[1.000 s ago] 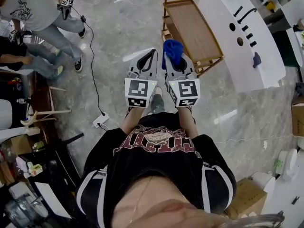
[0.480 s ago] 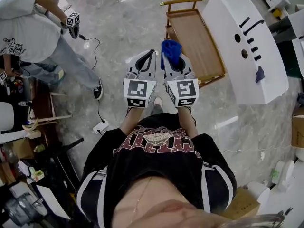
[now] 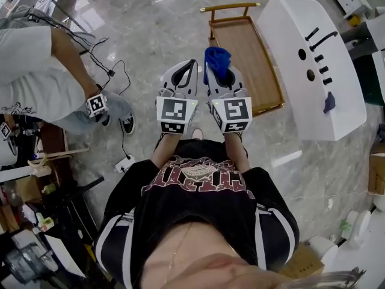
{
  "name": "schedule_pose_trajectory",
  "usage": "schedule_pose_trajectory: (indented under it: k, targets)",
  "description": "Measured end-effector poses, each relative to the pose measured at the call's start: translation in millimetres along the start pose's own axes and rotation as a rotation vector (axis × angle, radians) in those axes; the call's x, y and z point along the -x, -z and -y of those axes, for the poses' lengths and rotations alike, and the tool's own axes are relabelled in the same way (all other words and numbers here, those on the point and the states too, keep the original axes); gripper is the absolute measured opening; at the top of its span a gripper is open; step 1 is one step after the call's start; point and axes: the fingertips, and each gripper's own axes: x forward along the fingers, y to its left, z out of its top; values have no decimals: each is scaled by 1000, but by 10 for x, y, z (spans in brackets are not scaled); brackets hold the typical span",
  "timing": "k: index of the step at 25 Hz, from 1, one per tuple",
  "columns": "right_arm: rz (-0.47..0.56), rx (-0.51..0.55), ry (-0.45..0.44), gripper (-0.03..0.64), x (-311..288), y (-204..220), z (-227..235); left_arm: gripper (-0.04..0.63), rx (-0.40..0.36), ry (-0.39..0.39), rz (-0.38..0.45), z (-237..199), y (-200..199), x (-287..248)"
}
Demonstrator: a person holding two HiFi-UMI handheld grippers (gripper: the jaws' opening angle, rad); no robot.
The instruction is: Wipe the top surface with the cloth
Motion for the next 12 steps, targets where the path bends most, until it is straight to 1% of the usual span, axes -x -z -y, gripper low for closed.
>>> schedule_pose_trajectory:
  k: [8, 12]
  targets:
    - [-30, 3, 26, 57, -118, 98, 186, 46, 14, 23, -7, -26, 53, -242]
    - [-33, 6, 41, 57, -257, 133, 246, 46, 16, 41, -9, -115, 88, -387]
